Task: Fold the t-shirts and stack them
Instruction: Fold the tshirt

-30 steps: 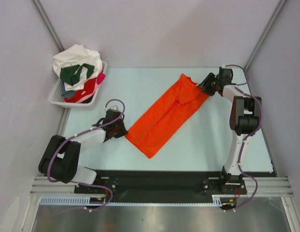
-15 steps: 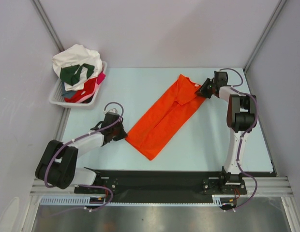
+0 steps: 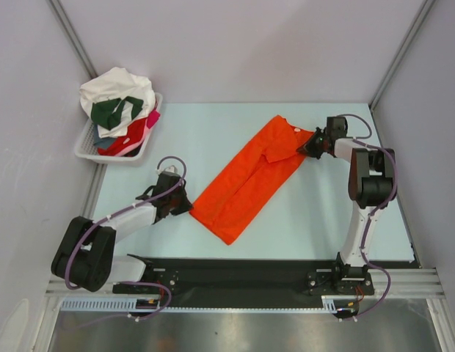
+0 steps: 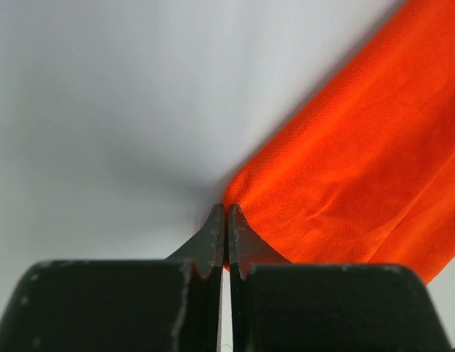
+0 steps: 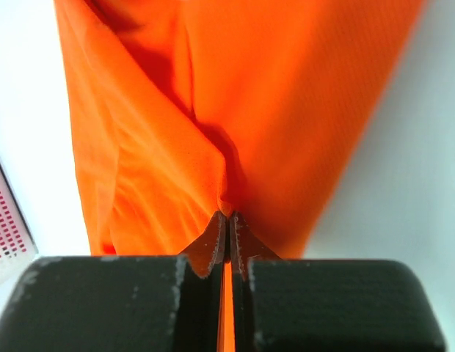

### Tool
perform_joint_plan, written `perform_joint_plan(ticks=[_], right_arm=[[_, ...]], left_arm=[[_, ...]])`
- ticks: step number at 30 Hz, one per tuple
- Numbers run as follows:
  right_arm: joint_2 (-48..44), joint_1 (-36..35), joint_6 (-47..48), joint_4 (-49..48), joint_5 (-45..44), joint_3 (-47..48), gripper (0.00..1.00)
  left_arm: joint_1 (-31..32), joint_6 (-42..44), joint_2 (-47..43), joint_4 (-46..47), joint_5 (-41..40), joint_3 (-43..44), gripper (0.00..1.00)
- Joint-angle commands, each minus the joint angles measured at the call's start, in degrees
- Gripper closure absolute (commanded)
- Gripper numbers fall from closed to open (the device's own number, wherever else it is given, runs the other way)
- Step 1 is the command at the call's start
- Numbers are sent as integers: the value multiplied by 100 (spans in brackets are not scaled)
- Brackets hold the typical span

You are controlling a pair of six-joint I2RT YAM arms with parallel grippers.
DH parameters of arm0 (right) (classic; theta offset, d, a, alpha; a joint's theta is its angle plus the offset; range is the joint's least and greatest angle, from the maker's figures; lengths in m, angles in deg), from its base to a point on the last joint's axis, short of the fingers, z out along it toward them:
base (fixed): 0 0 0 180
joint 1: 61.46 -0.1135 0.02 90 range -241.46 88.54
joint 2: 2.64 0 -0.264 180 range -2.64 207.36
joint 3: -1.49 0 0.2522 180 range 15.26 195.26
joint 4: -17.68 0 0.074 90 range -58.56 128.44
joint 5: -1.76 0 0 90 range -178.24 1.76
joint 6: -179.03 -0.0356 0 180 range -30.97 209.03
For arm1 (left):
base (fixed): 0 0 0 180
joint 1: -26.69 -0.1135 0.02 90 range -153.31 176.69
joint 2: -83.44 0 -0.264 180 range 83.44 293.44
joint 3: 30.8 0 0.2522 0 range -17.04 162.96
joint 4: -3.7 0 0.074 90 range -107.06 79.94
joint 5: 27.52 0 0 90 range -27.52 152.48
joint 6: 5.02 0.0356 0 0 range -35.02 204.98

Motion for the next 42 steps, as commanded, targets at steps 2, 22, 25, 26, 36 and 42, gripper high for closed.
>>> perform_joint_plan(ticks=[2, 22, 25, 26, 36, 42], right_arm=[[-584, -20, -468, -404, -5, -504, 100], [-893, 41, -213, 0, -515, -786, 94], [-858, 41, -196, 105, -629, -813, 95], [-849, 41, -196, 123, -664, -857, 95], [-866, 32, -108, 71, -902, -1155, 65], [-1130, -12, 50, -44, -1147, -1375, 59]], left_arm=[[80, -42, -172, -14, 1, -75, 100], [98, -24, -550, -198, 1, -163, 100], [107, -33, -559, -198, -8, -207, 100], [107, -33, -559, -189, 1, -216, 100], [115, -15, -559, -189, 10, -225, 100], [142, -6, -524, -189, -8, -216, 100]])
